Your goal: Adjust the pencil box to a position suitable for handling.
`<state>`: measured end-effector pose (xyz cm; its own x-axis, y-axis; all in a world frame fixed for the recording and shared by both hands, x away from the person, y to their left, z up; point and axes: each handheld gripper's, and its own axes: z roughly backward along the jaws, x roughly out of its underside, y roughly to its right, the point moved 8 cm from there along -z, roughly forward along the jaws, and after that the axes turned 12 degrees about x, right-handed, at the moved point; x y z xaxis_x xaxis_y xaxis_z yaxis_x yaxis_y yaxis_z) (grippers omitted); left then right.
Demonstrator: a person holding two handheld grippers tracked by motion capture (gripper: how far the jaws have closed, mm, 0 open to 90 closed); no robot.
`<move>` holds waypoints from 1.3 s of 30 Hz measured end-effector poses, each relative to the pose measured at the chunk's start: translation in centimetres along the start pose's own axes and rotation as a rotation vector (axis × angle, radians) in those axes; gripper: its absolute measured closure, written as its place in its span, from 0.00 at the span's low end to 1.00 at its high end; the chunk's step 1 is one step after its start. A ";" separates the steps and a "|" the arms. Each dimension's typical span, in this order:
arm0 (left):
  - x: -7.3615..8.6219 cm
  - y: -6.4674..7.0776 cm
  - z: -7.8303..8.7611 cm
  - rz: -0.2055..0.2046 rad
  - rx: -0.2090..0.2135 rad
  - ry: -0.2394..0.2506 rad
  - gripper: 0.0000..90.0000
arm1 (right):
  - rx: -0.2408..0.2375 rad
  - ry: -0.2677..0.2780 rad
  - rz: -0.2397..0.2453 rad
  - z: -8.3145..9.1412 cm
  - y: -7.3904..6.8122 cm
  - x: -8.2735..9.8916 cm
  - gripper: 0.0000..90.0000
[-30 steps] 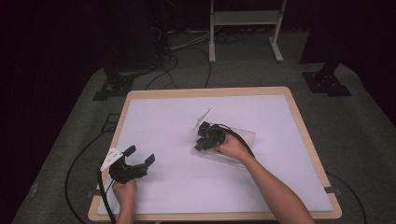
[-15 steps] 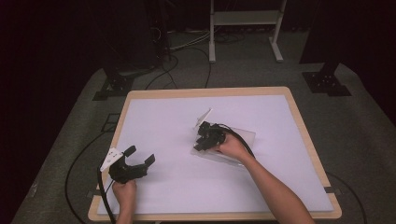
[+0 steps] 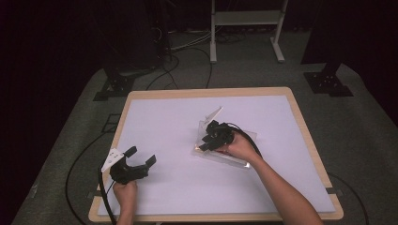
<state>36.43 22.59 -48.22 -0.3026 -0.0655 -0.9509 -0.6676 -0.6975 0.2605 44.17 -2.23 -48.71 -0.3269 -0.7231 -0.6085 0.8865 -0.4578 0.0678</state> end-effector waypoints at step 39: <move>0.1 0.1 -0.2 -0.018 -0.003 -0.016 0.00 | -0.007 0.056 -0.025 4.7 0.5 2.6 0.50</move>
<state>36.45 22.39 -48.32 -0.3013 -0.0417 -0.9526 -0.6710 -0.7005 0.2429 42.22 -6.76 -46.54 -0.3302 -0.6815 -0.6531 0.8805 -0.4717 0.0471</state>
